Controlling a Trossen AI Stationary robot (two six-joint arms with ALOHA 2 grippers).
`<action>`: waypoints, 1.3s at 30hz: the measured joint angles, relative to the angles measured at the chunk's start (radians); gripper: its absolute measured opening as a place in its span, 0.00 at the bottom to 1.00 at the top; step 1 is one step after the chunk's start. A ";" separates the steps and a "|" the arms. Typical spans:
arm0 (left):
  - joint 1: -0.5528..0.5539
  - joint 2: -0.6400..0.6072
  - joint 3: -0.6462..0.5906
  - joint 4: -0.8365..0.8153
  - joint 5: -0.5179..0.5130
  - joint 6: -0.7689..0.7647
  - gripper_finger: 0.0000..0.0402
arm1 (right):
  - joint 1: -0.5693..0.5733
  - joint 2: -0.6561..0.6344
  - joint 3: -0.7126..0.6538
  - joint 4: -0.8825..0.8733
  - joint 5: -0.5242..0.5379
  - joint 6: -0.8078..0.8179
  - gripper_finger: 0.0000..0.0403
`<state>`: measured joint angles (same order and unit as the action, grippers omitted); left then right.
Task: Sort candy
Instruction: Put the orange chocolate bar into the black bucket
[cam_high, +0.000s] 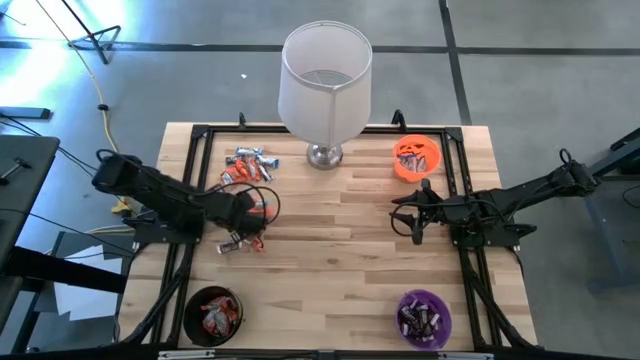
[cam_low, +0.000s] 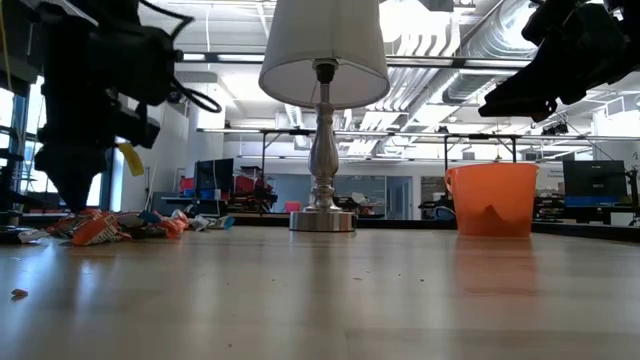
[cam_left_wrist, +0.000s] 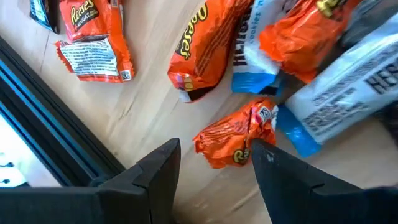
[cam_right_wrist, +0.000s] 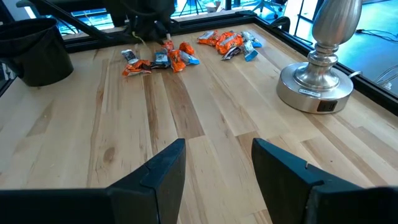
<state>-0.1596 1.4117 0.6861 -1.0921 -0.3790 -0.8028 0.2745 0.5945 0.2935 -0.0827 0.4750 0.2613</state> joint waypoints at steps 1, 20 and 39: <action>0.010 0.008 0.000 0.002 0.000 0.013 0.47 | 0.000 0.000 0.000 0.000 0.000 0.000 0.45; 0.068 0.114 0.001 0.073 0.008 0.025 0.47 | 0.000 0.000 0.000 -0.001 0.000 0.000 0.45; 0.065 0.140 0.001 0.124 0.055 -0.033 0.15 | 0.000 0.000 0.000 -0.002 0.000 0.000 0.45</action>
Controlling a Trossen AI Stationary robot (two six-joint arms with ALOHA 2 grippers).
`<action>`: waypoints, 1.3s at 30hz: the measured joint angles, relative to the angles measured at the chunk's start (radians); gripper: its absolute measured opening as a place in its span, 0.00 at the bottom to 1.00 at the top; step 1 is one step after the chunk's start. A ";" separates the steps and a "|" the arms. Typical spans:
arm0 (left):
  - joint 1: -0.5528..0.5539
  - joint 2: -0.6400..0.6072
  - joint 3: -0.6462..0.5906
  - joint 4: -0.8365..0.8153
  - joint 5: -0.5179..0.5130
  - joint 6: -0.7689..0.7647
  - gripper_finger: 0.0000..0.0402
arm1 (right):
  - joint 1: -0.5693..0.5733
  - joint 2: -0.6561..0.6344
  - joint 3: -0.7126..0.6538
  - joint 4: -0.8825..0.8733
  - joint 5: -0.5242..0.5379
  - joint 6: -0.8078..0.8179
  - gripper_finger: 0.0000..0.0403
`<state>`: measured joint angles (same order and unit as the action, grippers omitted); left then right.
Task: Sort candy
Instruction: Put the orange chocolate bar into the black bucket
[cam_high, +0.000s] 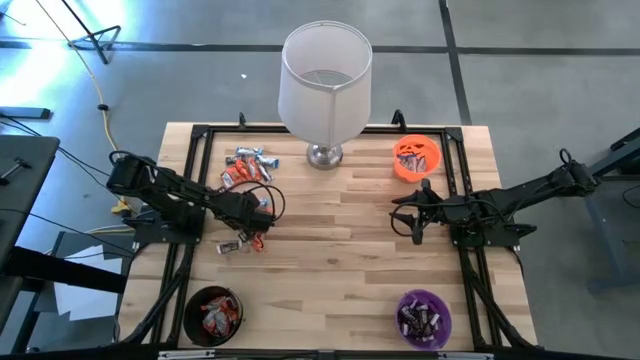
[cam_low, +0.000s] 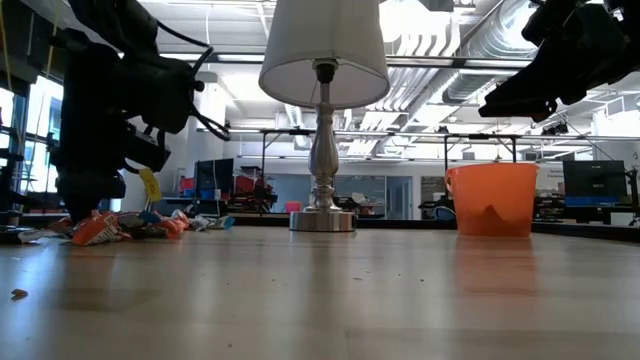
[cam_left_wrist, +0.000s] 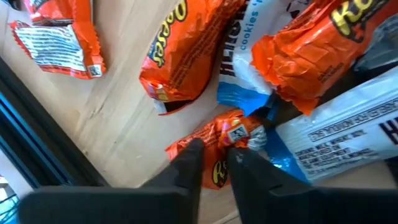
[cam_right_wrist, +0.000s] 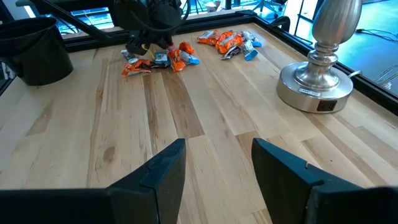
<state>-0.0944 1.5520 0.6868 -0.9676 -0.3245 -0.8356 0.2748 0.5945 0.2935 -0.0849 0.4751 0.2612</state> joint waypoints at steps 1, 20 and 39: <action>0.000 0.000 0.000 0.002 0.001 -0.001 0.11 | 0.000 0.000 0.000 0.000 0.000 0.000 0.45; -0.074 0.003 0.102 -0.082 0.008 -0.027 0.01 | 0.000 0.000 0.000 0.000 0.000 0.000 0.45; -0.447 0.001 0.543 -0.581 0.035 -0.452 0.01 | 0.000 0.000 0.000 0.000 0.000 0.000 0.45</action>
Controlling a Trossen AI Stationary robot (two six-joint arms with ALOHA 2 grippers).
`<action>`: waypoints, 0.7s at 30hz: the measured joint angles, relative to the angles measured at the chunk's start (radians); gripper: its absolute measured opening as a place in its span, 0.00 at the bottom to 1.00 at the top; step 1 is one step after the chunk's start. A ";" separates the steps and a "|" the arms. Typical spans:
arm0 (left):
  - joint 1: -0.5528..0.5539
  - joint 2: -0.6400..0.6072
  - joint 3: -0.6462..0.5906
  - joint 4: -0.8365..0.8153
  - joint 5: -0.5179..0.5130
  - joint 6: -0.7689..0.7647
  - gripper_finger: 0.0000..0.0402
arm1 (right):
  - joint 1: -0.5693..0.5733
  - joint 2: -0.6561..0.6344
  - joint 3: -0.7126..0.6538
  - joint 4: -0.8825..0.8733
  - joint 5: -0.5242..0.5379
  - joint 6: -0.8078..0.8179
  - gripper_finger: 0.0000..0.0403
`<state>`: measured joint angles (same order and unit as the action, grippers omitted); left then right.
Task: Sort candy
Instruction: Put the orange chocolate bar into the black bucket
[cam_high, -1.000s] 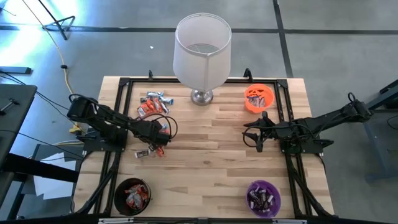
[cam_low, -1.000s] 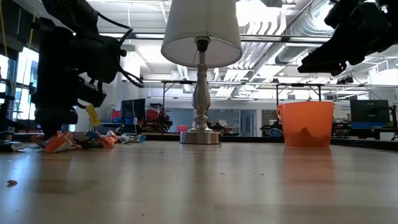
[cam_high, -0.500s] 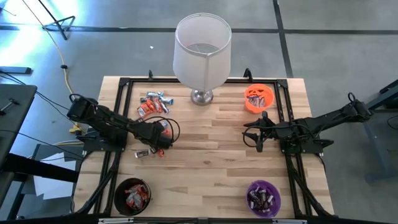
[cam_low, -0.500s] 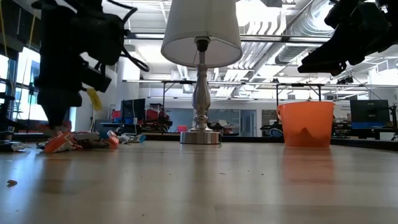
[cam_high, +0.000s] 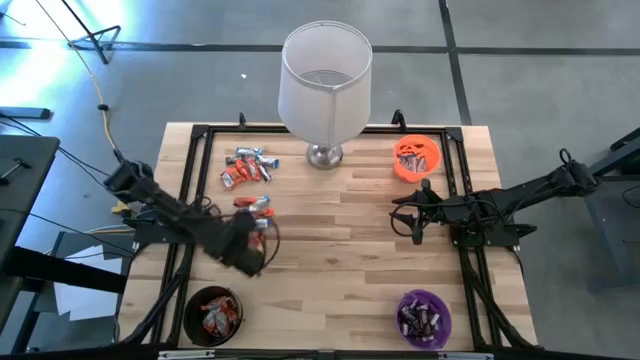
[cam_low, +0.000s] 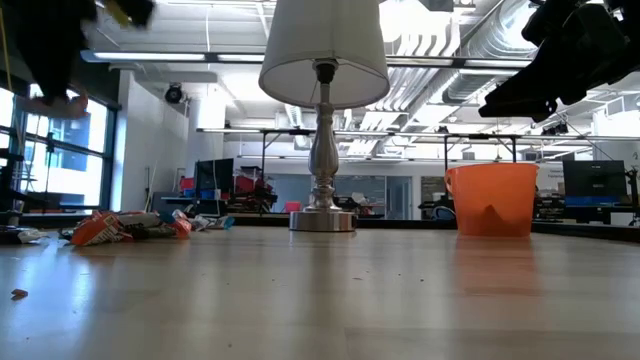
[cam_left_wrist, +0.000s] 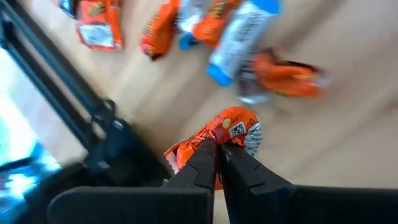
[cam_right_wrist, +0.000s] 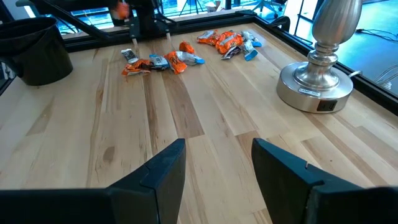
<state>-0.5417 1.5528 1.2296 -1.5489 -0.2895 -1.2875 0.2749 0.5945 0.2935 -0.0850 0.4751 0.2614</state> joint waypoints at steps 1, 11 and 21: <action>-0.037 0.000 0.028 -0.007 0.002 -0.059 0.01 | 0.000 0.000 0.000 0.000 0.000 0.000 0.45; -0.339 0.006 0.108 0.097 0.127 -0.653 0.01 | 0.000 0.000 0.000 0.000 0.000 0.000 0.45; -0.492 0.067 0.108 0.266 0.154 -0.963 0.05 | 0.000 0.000 0.000 0.000 0.000 0.000 0.45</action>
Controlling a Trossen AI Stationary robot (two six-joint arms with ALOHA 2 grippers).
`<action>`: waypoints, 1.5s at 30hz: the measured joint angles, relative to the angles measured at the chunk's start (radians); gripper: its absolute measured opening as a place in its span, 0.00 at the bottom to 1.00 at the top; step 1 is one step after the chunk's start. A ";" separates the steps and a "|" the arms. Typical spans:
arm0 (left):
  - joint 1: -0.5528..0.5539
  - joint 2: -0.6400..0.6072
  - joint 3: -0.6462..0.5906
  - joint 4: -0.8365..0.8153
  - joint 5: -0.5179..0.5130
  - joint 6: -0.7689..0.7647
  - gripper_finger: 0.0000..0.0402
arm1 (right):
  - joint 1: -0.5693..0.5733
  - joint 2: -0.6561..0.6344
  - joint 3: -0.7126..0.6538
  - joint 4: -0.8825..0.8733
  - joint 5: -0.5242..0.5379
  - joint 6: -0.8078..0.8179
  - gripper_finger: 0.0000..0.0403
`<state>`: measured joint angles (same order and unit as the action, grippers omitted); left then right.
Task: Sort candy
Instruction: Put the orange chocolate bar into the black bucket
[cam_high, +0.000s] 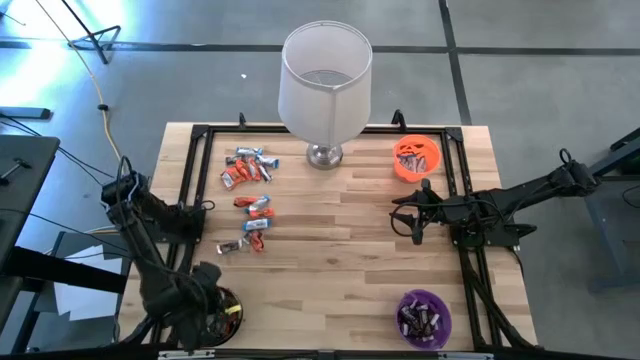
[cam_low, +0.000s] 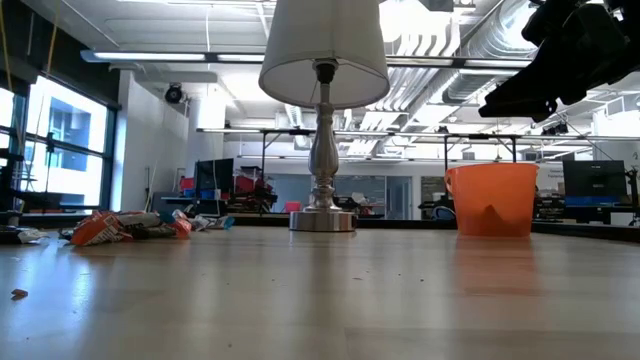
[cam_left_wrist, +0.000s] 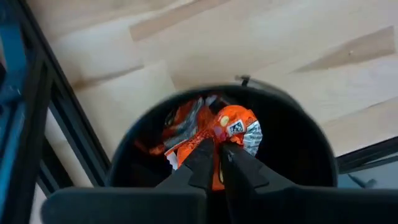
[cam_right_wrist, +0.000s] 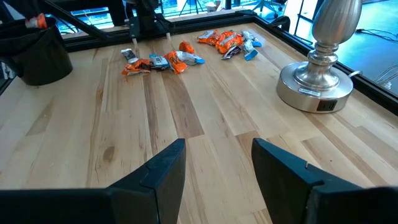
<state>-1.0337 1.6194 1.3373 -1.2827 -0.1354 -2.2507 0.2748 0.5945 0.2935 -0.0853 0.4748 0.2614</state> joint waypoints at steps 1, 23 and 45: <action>-0.008 0.006 0.000 0.004 0.000 -0.023 0.07 | 0.000 0.000 0.000 0.000 0.000 0.000 0.45; 0.057 0.016 0.091 -0.172 -0.249 0.193 0.31 | 0.000 0.000 0.000 0.000 0.000 0.000 0.45; 0.494 0.017 -0.260 0.158 -0.269 0.622 0.31 | 0.000 0.000 0.000 0.000 0.000 0.000 0.45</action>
<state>-0.5392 1.6363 1.0775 -1.1244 -0.4042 -1.6284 0.2745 0.5945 0.2935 -0.0853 0.4751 0.2611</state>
